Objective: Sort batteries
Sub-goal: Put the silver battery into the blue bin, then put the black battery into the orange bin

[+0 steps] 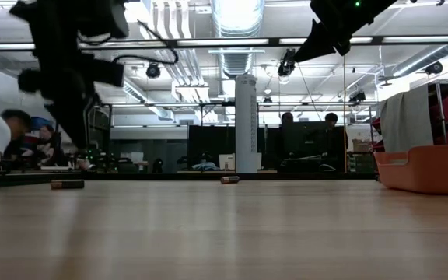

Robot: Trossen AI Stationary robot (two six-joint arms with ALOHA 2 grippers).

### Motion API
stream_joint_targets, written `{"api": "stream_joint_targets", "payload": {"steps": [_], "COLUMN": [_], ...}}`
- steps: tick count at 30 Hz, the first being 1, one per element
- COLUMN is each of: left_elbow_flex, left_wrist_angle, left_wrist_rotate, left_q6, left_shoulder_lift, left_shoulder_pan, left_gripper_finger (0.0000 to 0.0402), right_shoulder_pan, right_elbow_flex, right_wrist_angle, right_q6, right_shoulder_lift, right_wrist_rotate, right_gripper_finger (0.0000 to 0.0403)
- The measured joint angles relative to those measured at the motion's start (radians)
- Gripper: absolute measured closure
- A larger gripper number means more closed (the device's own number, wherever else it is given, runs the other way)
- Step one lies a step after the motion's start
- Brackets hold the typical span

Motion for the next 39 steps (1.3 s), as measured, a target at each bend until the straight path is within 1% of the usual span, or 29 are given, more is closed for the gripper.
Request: {"api": "stream_joint_targets", "payload": {"steps": [3, 7, 10, 12, 15, 18, 23, 26, 34, 36, 39], "left_elbow_flex": [0.093, 0.187, 0.227, 0.236, 0.225, 0.205, 0.196, 0.196, 0.196, 0.196, 0.197], "left_wrist_angle": [-0.104, -0.237, -0.319, -0.362, -0.383, -0.382, -0.382, -0.381, -0.380, -0.380, -0.380], "left_wrist_rotate": [0.086, 0.286, 0.413, 0.468, 0.505, 0.497, 0.431, 0.421, 0.408, 0.378, 0.285], "left_q6": [-0.011, -0.024, -0.089, -0.143, -0.228, -0.307, -0.413, -0.425, -0.446, -0.428, -0.395], "left_shoulder_lift": [-0.001, -0.001, -0.001, -0.001, -0.001, -0.001, -0.001, -0.001, -0.001, -0.001, -0.001], "left_shoulder_pan": [-0.021, -0.070, -0.130, -0.174, -0.244, -0.306, -0.365, -0.377, -0.377, -0.377, -0.376], "left_gripper_finger": [0.0383, 0.0383, 0.0383, 0.0383, 0.0383, 0.0381, 0.0345, 0.0330, 0.0325, 0.0324, 0.0324], "right_shoulder_pan": [0.000, 0.000, 0.000, 0.000, 0.000, 0.000, 0.000, 0.000, 0.000, 0.000, 0.000], "right_elbow_flex": [0.000, 0.000, 0.000, 0.000, 0.000, 0.000, 0.000, 0.000, 0.000, 0.000, 0.000], "right_wrist_angle": [0.000, 0.000, -0.001, -0.001, -0.001, -0.001, 0.000, 0.000, 0.000, 0.000, 0.001], "right_q6": [0.000, 0.000, 0.000, 0.000, 0.001, 0.001, 0.004, 0.004, 0.012, 0.012, 0.012], "right_shoulder_lift": [0.000, 0.000, 0.000, 0.000, 0.000, 0.000, 0.000, 0.000, 0.000, 0.000, 0.000], "right_wrist_rotate": [0.000, 0.000, 0.000, 0.000, 0.000, 0.000, 0.000, 0.000, 0.000, 0.000, 0.000], "right_gripper_finger": [0.0364, 0.0364, 0.0364, 0.0364, 0.0364, 0.0364, 0.0364, 0.0364, 0.0364, 0.0364, 0.0364]}}
